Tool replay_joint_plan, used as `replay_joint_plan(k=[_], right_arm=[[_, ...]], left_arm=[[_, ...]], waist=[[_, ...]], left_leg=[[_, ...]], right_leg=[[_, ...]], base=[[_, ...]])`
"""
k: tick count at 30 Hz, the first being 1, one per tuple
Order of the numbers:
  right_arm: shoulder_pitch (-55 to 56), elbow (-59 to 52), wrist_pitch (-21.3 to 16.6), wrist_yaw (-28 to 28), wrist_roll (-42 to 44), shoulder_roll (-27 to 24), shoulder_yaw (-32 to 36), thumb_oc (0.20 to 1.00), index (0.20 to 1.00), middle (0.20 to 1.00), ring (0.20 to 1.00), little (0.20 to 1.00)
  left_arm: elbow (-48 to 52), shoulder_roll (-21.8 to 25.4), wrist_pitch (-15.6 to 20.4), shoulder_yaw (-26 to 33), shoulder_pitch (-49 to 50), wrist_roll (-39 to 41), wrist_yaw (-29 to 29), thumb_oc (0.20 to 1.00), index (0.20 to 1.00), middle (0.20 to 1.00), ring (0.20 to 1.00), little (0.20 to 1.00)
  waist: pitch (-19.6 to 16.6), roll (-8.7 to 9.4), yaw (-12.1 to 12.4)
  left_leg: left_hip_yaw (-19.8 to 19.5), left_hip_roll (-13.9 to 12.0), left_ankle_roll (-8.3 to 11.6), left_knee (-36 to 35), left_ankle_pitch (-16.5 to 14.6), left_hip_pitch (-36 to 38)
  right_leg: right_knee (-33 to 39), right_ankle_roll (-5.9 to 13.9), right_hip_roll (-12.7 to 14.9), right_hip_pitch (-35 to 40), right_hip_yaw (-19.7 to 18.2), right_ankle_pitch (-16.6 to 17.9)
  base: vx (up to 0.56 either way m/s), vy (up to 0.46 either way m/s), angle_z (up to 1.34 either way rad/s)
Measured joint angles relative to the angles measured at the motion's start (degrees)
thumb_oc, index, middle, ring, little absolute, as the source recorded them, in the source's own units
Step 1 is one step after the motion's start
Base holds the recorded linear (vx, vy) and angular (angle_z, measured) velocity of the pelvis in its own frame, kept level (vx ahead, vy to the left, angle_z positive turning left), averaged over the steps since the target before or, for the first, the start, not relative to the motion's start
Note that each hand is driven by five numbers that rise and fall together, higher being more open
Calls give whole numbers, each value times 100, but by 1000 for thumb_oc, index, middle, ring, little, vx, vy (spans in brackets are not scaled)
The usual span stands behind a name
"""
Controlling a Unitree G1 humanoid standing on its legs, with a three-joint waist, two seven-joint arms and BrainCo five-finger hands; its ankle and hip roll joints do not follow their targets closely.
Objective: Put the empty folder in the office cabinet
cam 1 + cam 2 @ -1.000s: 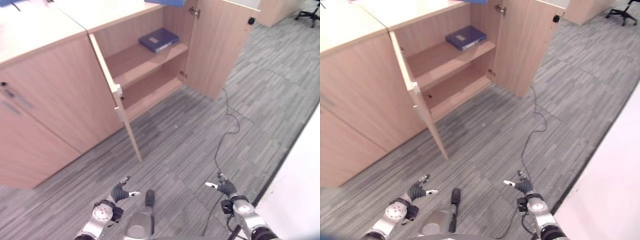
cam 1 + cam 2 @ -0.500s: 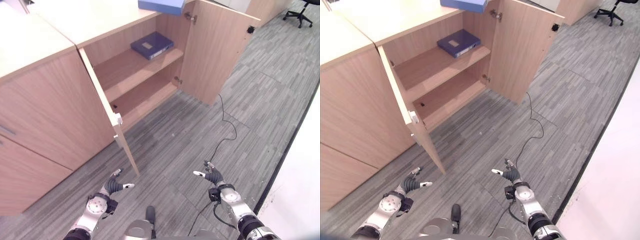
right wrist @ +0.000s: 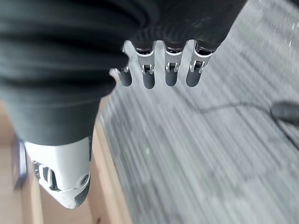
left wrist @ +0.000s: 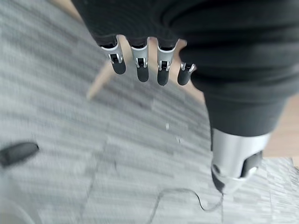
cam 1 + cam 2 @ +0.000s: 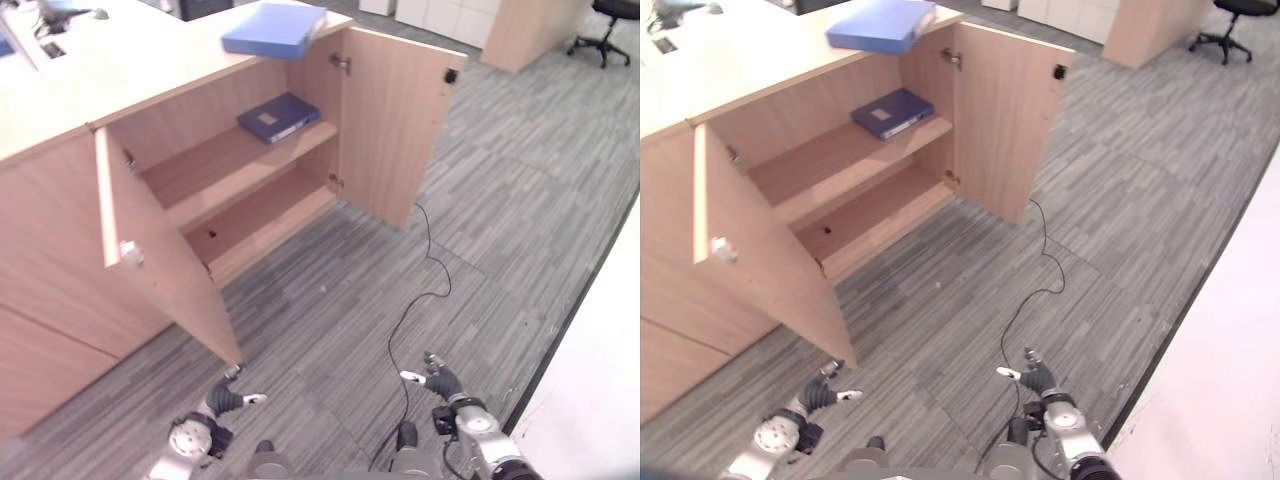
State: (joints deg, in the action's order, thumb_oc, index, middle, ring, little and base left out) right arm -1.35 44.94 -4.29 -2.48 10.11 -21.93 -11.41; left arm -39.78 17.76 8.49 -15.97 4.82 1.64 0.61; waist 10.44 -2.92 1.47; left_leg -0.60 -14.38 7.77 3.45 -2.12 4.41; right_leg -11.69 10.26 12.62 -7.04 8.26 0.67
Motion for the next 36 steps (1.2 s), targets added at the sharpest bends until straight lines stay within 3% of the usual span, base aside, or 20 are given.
replay_joint_plan(k=[4, 8, 9, 11, 12, 13, 14, 16, 17, 18, 19, 20, 21, 24, 26, 28, 29, 30, 32, 36], right_arm=[[38, -48, -6, 19, 0, -249, 8, 1000, 1000, 1000, 1000, 1000], [-34, -99, -21, 104, 0, -229, -282, 1000, 1000, 1000, 1000, 1000], [-33, -92, -19, 109, 0, -230, -278, 1000, 1000, 1000, 1000, 1000], [-63, -90, -25, 122, 0, -192, -259, 1000, 1000, 1000, 1000, 1000], [2, -117, -36, 129, -1, -210, -219, 1000, 1000, 1000, 1000, 1000], [125, -274, -28, 136, -9, -145, -102, 1000, 1000, 1000, 1000, 1000], [347, -368, 0, 121, -3, -1, 211, 1000, 1000, 1000, 1000, 1000], [278, -139, -4, 38, -3, 64, 259, 1000, 1000, 1000, 1000, 1000], [246, 28, 2, 23, -2, 65, 248, 1000, 1000, 1000, 1000, 1000], [167, 114, 23, 21, -3, -43, 235, 1000, 1000, 1000, 1000, 1000], [176, 36, 72, 18, -5, -33, 199, 1000, 1000, 1000, 1000, 1000], [91, 41, 107, 12, -5, -68, 123, 1000, 1000, 1000, 1000, 1000], [97, -6, 102, 8, -9, -51, 20, 1000, 1000, 1000, 1000, 1000], [207, -2, 117, 17, -13, 115, -131, 1000, 1000, 1000, 1000, 1000], [95, -10, 105, 19, -15, 277, -170, 1000, 1000, 1000, 1000, 1000], [85, -15, 107, 18, -20, 273, -168, 1000, 1000, 1000, 1000, 1000], [67, -12, 117, 28, -60, 260, -174, 1000, 1000, 1000, 1000, 1000], [65, -10, 117, 35, -62, 270, -204, 1000, 1000, 1000, 1000, 1000], [79, -8, 121, 75, -63, 310, -238, 1000, 1000, 1000, 1000, 1000], [54, -8, 115, 102, -61, 482, -218, 1000, 1000, 1000, 1000, 1000]], left_arm=[[-73, -95, 87, 78, -46, 13, 34, 1000, 1000, 1000, 1000, 1000], [-144, -108, 75, 152, -51, 36, 106, 1000, 1000, 1000, 1000, 1000], [-173, -109, 75, 152, -73, 37, 110, 1000, 1000, 1000, 1000, 1000], [-195, -15, 65, 128, -66, 47, 111, 1000, 1000, 1000, 1000, 1000], [-231, 13, 58, -13, -109, 44, 109, 1000, 1000, 1000, 1000, 1000], [-211, 291, 37, -219, -338, 37, 101, 1000, 1000, 1000, 1000, 1000], [-119, 371, 12, -297, -352, 37, 116, 1000, 1000, 1000, 1000, 1000], [-293, 259, -61, -433, -192, 11, -25, 1000, 1000, 1000, 1000, 1000], [-285, 184, -71, -416, -194, 6, -42, 1000, 1000, 1000, 1000, 1000], [-213, 50, -58, -344, -186, -4, -81, 1000, 1000, 1000, 1000, 1000], [-133, 112, -53, -258, -142, -44, -119, 1000, 1000, 1000, 1000, 1000], [-187, 31, -109, -141, -152, -53, -103, 1000, 1000, 1000, 1000, 1000], [-196, 58, -116, -150, -172, -87, -129, 1000, 1000, 1000, 1000, 1000], [-155, 155, -99, -145, -320, -86, -125, 1000, 1000, 1000, 1000, 1000], [-81, 287, -134, -174, -200, -95, -164, 1000, 1000, 1000, 1000, 1000], [-83, 304, -143, -169, -185, -96, -170, 1000, 1000, 1000, 1000, 1000], [-105, 289, -150, -142, -186, -97, -163, 1000, 1000, 1000, 1000, 1000], [-107, 291, -160, -123, -180, -96, -161, 1000, 1000, 1000, 1000, 1000], [-65, 317, -151, -10, -177, -95, -149, 1000, 1000, 1000, 1000, 1000], [-94, 485, -155, 79, -96, -96, -123, 1000, 1000, 1000, 1000, 1000]], waist=[[-200, -239, -93], [-205, -226, 77], [-201, -206, 91], [-117, -40, 155], [-52, 85, 55], [72, 340, -81], [79, 547, -57], [62, 898, 126], [46, 897, 154], [65, 618, 208], [23, 683, 178], [55, 488, 187], [0, 269, 76], [-22, 471, 67], [-82, 646, 100], [-72, 631, 125], [-19, 574, 129], [15, 490, 117], [58, 377, 120], [-2, 369, 213]], left_leg=[[-215, -113, -43, -51, 335, -115], [-349, -198, -148, 194, 661, -404], [-388, -203, -225, 231, 838, -520], [-424, -196, -65, 159, 1852, -693], [-328, -182, 67, 416, 2287, -1060], [112, -167, -165, 947, 2640, -1630], [779, -325, -143, 1716, 2415, -1923], [779, 451, -30, 2326, 1058, -2014], [888, 756, -178, 1978, 817, -1838], [1122, 916, -320, 1153, 597, -1535], [1388, 1156, -377, 609, 583, -1233], [1362, 1093, -437, 119, 626, -904], [1270, 1042, -495, -26, 578, -713], [1164, 1123, -569, 51, 515, -571], [1102, 1135, -795, -144, 352, -369], [1130, 1136, -823, -360, 248, -284], [1136, 1170, -813, -526, 236, -101], [1110, 1172, -859, -547, 220, -80], [1039, 1188, -934, -505, 162, -30], [930, 1223, -983, -608, 153, 95]], right_leg=[[-98, -82, -119, -29, 197, -169], [43, -115, -285, 26, 261, -172], [79, -139, -304, 59, 345, -182], [186, -300, -393, 212, 492, -218], [-182, -574, -484, 123, 569, -399], [-965, -1111, -471, -100, 882, -879], [-894, -1272, -460, -71, 1028, -1133], [-201, -1109, -496, 44, 757, -1037], [381, -700, -538, 280, 848, -1003], [553, -696, -679, 448, 1050, -886], [819, -463, -410, 751, 1089, -324], [952, -921, -734, 809, 1138, -257], [962, -961, -995, 899, 1350, -273], [790, -965, -1007, 901, 1619, -425], [367, -888, -928, 666, 1605, -633], [-39, -707, -829, 519, 1600, -806], [-787, -337, -590, 305, 1575, -879], [-1384, -195, -459, 64, 1407, -845], [-2220, -110, -128, -230, 1067, -835], [-1644, 315, 479, -177, 688, -580]], base=[[106, -285, 19], [43, -282, 20], [-11, -191, 62], [-51, -506, 74], [-9, -565, 144], [51, -258, 160], [86, -312, 107], [71, -73, -3], [97, 28, -29], [142, 39, -22], [160, 35, -37], [141, 30, 0], [125, 46, 19], [136, 109, 51], [104, 105, 10], [74, 87, 2], [24, 17, 7], [105, 27, 16], [128, -1, 22], [153, -58, 9]])
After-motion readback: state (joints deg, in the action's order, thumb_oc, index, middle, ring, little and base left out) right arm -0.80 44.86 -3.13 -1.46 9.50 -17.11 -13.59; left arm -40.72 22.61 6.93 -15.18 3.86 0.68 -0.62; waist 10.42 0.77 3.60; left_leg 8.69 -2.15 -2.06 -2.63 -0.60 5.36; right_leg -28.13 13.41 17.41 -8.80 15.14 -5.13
